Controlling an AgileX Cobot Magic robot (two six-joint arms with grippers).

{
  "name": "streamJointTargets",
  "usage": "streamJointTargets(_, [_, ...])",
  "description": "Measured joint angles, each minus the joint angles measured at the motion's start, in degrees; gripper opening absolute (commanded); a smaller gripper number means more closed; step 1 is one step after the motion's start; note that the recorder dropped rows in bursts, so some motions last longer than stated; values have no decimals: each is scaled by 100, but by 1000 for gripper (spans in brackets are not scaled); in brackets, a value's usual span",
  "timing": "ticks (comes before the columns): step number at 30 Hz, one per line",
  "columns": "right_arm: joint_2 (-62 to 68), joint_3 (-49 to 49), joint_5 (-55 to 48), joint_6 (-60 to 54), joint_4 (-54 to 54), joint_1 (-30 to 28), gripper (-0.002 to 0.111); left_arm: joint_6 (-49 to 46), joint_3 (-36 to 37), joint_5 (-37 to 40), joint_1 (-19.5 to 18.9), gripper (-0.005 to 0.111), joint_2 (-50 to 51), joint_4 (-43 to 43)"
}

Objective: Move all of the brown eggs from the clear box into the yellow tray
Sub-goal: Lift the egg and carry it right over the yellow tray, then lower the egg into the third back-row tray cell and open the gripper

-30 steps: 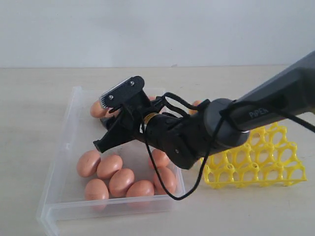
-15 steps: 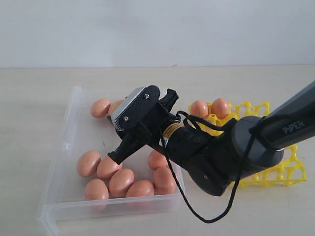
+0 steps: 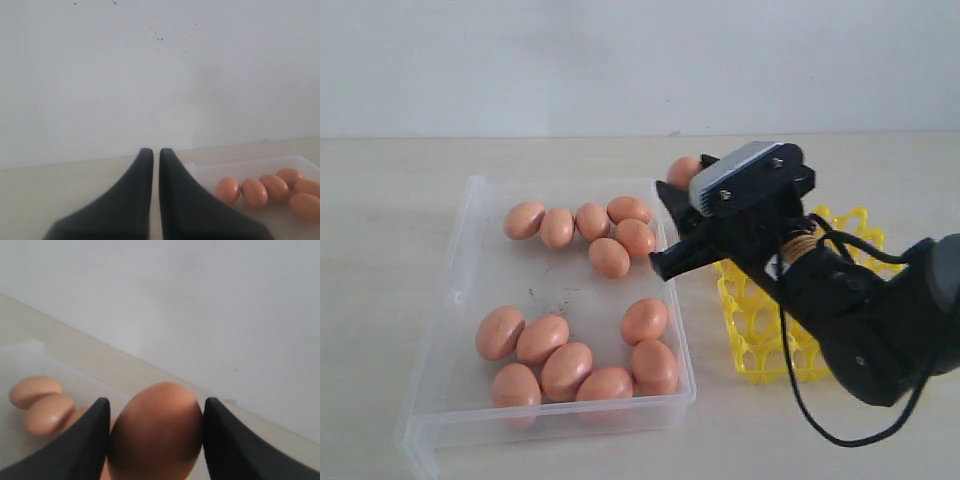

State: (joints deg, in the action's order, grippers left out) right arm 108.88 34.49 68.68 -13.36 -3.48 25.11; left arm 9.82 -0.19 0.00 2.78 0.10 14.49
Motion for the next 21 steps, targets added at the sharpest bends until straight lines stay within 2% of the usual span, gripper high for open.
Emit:
streamJointTargets(5, [-380,-428,0,421,312,-759,0,0,0,0,0,4,0,0])
streamJointTargets(7, [-511,-543,27,877,806,-1309,0,0,0,0,0,4,0,0])
streamJointTargets(10, [-515,-658,49,1619,1927,-2359,0,0,0,0,0,4,0,0])
streamJointTargets(15, [-515,-629,52,2505,3719,-3685,0,0,0,0,0,4,0,0])
streamJointTargets(18, [-414,-341,62,3171,4475,-4113,0,0,0,0,0,4,0,0])
streamJointTargets(21, [-92,-179,62,3373,4755,-4178,0,0,0,0,0,4,0,0])
